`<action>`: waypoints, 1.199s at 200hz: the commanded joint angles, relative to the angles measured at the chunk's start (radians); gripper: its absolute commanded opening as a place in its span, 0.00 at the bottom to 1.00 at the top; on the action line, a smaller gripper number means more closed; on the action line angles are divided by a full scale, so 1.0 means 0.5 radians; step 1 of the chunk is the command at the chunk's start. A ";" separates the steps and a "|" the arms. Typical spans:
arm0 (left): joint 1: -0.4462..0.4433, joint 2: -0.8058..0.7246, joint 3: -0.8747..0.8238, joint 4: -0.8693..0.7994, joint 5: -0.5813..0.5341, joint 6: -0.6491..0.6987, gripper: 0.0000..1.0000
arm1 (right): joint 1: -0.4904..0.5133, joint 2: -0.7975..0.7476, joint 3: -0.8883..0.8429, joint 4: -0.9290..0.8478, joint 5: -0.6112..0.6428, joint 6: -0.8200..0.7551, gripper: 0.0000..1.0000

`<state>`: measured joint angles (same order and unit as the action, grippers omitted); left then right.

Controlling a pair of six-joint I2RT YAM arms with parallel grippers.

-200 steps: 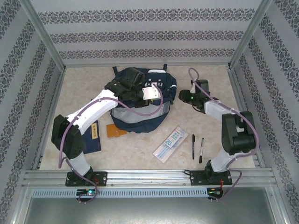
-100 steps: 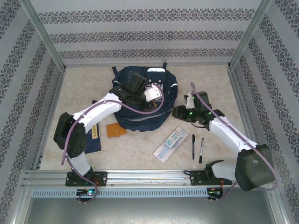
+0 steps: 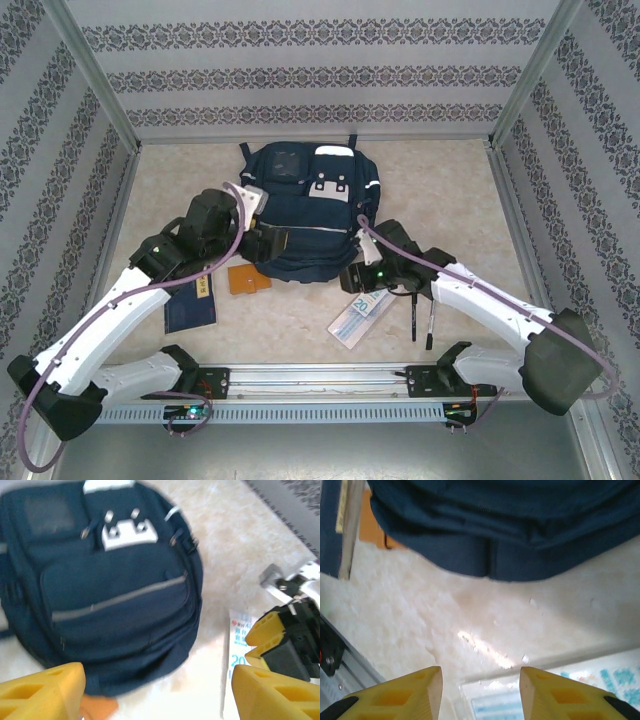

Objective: Pack books, pencil case, and school supplies into a backpack

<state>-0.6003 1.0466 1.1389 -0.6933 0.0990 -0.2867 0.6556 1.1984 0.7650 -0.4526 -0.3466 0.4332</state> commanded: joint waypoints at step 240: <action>1.241 0.629 -0.262 -0.403 -0.210 -0.612 0.82 | 0.519 0.579 0.636 0.359 -0.205 0.403 0.44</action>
<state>-0.1337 1.5299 1.0100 -0.8581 -0.0555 -0.6075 0.8833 1.3838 0.9970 -0.4118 -0.3862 0.5804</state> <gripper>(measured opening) 0.835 0.437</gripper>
